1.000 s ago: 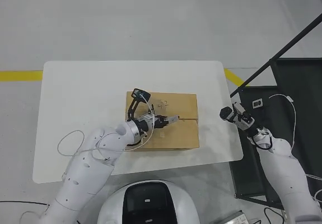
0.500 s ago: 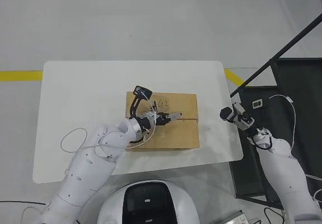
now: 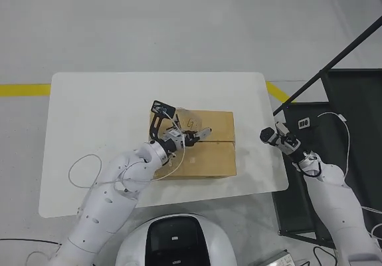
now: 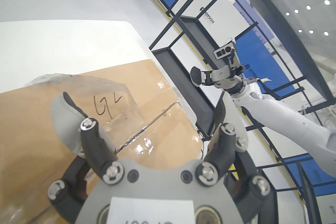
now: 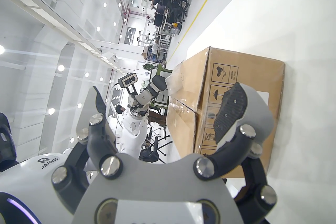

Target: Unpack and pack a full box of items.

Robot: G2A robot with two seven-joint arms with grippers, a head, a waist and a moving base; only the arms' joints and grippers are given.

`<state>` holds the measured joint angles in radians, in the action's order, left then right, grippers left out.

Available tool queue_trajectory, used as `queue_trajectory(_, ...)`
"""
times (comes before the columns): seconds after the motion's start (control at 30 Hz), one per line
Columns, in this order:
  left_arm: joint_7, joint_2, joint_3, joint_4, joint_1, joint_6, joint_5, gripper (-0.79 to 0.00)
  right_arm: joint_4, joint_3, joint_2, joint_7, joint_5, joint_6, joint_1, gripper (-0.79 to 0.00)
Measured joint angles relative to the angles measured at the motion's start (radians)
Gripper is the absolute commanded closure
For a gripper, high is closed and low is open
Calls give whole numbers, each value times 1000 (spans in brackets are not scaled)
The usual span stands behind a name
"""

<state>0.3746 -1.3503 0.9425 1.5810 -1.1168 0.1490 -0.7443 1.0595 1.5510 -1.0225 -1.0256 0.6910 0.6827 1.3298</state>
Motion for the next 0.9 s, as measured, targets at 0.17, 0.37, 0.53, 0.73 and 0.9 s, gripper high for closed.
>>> queue_trajectory(0.17,-34,-18,-65,-39,34,-99,-108,-785,0,0,-1,-3,4,1,0,-785)
queue_trajectory(0.37,12,-38,-110,-69,72,-134,-91,-785,0,2,-2,-3,2,0,1,-785)
queue_trajectory(0.53,2,-50,-134,-84,89,-170,-128,-363,-2,5,-3,-6,5,-1,2,-785)
queue_trajectory(0.73,-21,-64,-164,-104,104,-238,-206,0,-7,2,-5,-9,4,-2,-2,-785)
queue_trajectory(0.9,-8,-76,-179,-121,117,-288,-244,0,-9,1,-6,-12,6,-4,-3,-785)
